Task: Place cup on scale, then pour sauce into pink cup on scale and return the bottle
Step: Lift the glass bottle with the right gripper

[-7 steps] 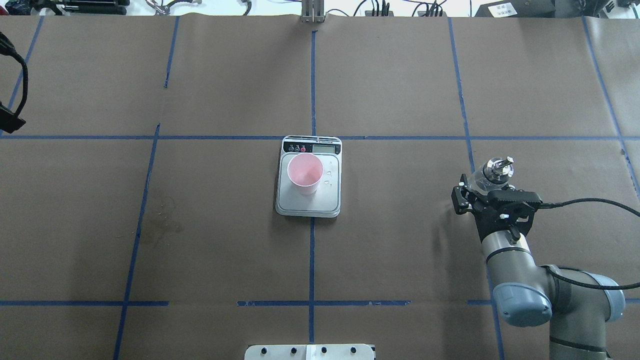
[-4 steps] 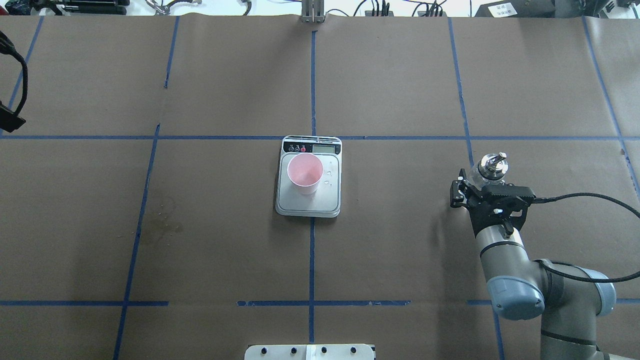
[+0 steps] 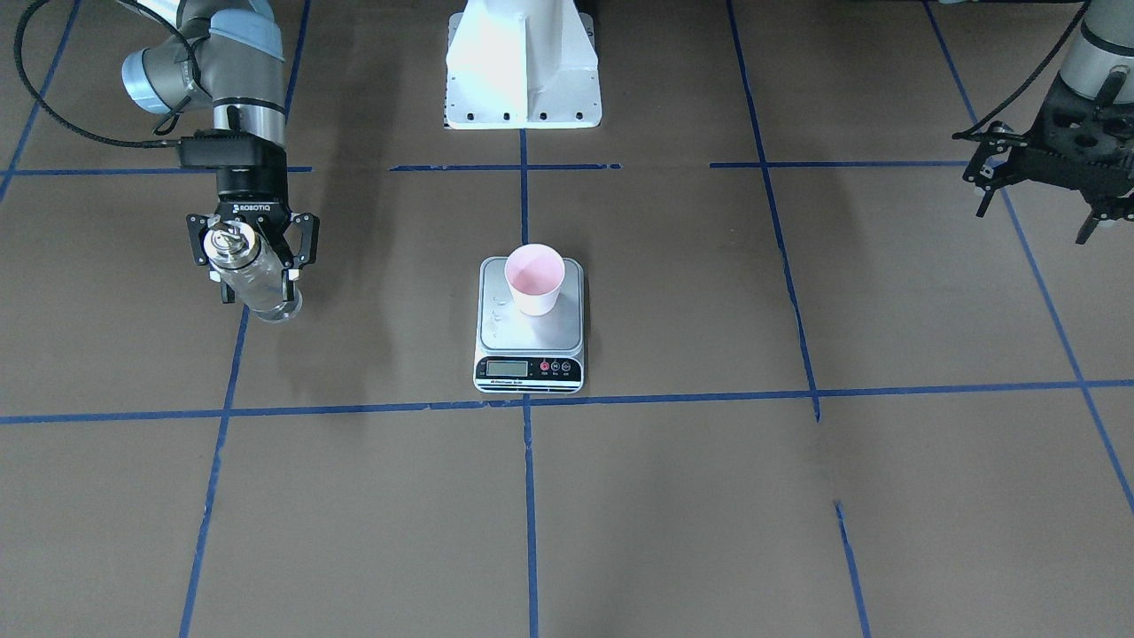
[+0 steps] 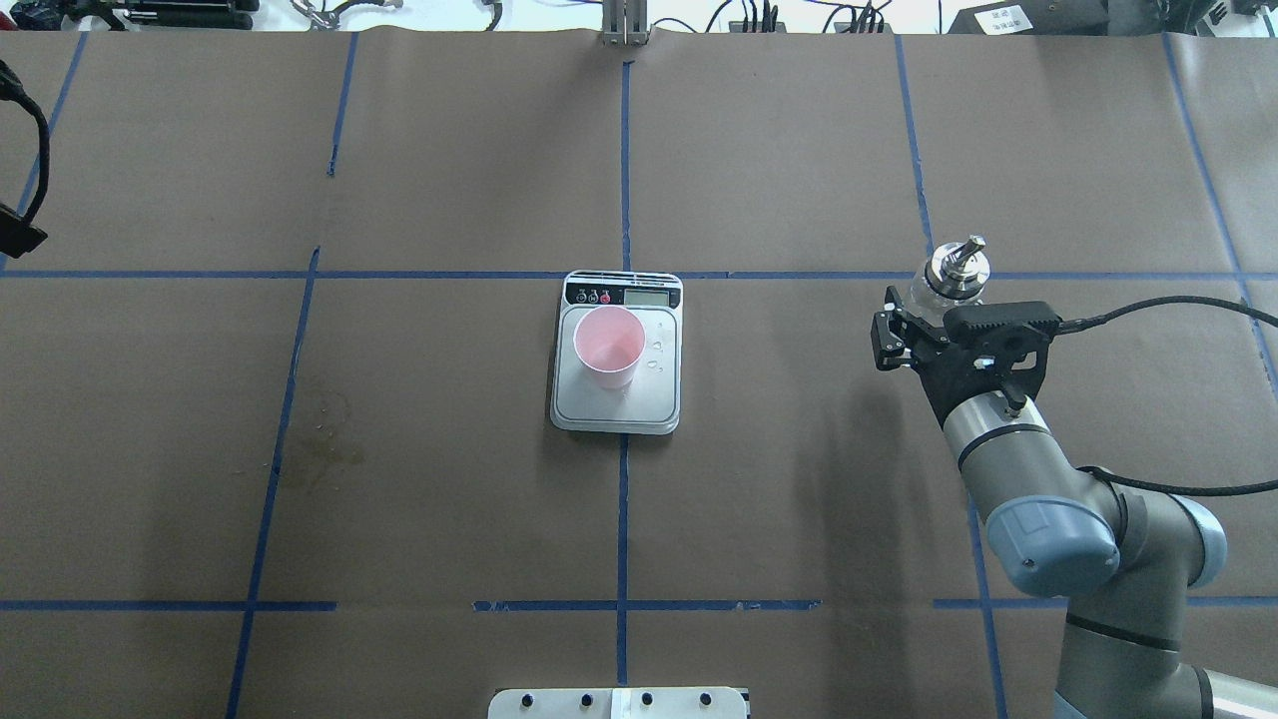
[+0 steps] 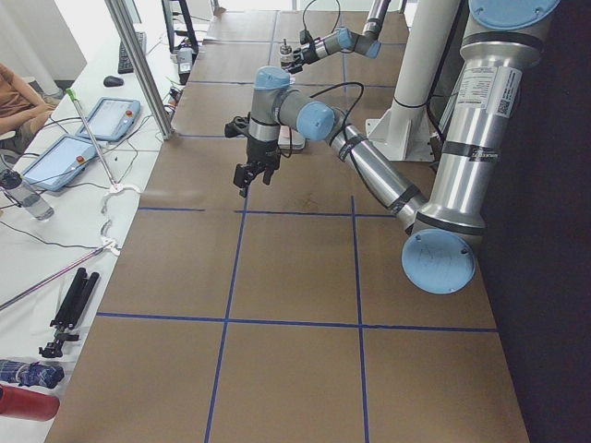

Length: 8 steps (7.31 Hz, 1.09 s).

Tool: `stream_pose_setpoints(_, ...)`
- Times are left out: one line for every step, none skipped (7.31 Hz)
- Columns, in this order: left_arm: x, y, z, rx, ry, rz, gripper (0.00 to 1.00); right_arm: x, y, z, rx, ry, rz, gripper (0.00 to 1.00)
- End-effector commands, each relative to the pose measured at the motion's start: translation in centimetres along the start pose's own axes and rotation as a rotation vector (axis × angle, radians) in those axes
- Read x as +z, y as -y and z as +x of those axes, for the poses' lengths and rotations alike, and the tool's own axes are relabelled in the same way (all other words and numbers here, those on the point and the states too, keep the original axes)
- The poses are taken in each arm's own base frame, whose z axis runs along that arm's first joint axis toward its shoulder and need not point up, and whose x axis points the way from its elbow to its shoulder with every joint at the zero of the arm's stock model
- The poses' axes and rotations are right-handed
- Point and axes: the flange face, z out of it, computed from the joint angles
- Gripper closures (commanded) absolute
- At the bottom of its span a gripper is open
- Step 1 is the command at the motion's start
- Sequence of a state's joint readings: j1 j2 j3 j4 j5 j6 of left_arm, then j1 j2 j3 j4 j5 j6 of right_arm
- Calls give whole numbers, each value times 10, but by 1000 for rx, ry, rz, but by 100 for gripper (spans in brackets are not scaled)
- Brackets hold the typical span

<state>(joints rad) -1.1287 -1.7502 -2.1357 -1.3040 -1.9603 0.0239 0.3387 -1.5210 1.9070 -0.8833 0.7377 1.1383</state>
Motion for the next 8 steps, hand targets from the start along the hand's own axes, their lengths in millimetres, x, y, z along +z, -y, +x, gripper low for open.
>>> stream_pose_setpoints(-4,0,-1,8,2,7,0,-19,52,-10,3,-9,5,100)
stream_pose_setpoints(-4,-1,-2,10,5,7,0,-17,56,-14,-17,-23,-1,100)
stream_pose_setpoints(-6,-4,-11,33,14,9,0,-16,57,-17,-121,-23,-1,100)
stream_pose_setpoints(-8,-9,-30,92,29,3,0,-16,62,-25,-208,-14,7,100)
stream_pose_setpoints(-6,-14,-52,96,40,-7,0,-17,67,-33,-273,-7,14,100)
stream_pose_setpoints(2,-21,-73,88,45,-30,0,-12,75,-36,-391,-38,5,100)
stream_pose_setpoints(12,-25,-92,59,52,-42,0,-9,82,-57,-456,-63,-1,100)
stream_pose_setpoints(22,-33,-112,24,31,-37,0,-9,94,-72,-450,-83,34,100)
